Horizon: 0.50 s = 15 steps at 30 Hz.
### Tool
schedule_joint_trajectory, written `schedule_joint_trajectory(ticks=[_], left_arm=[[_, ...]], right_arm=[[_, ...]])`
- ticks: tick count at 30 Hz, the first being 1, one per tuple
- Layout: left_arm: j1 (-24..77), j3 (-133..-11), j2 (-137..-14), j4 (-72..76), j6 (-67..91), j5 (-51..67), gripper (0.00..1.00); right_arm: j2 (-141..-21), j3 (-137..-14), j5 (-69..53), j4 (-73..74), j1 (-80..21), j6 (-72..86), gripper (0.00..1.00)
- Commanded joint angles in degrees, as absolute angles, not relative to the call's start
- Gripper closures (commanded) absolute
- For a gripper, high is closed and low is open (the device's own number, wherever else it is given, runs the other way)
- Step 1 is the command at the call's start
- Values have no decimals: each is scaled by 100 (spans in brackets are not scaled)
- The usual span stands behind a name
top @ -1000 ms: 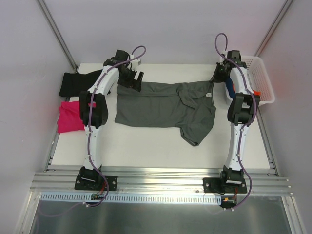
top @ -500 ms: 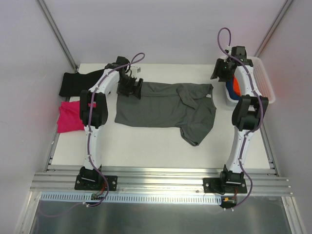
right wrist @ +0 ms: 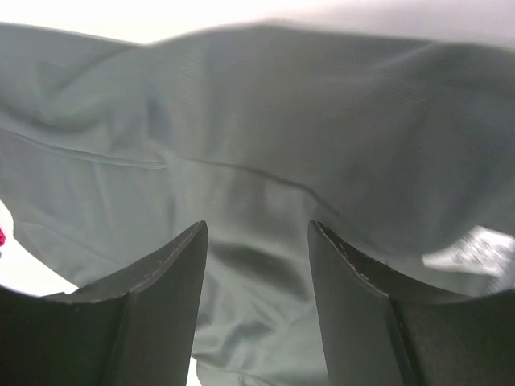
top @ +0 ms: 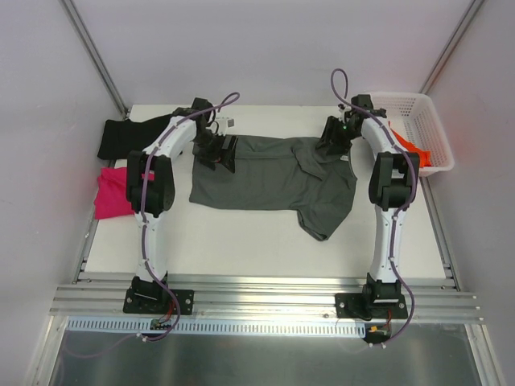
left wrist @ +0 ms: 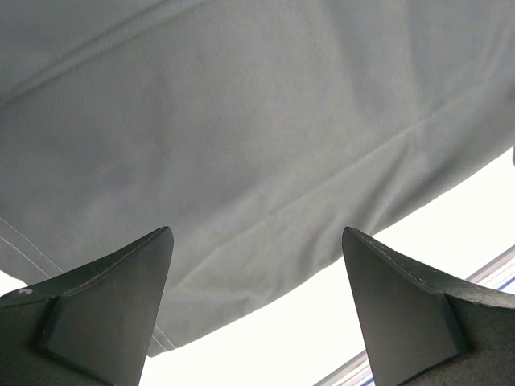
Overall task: Fold and stack the t-shirts
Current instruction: Fold the flattened tshirt in 1/3 of the way
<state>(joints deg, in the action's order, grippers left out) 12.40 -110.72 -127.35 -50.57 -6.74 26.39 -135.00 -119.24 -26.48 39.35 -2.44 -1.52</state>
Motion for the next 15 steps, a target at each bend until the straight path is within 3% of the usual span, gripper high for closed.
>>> schedule_joint_trajectory(ticks=[1,15], left_arm=[[1292,-10873,-12287,-5282,-624,2699,13],[1292,-9765,-12155,-5405,-615,2505,15]], right_arm=[[-13710,-12094,-2883,3902,-211,-18,44],[-14326,-13025,-2567,3815,132,220,41]])
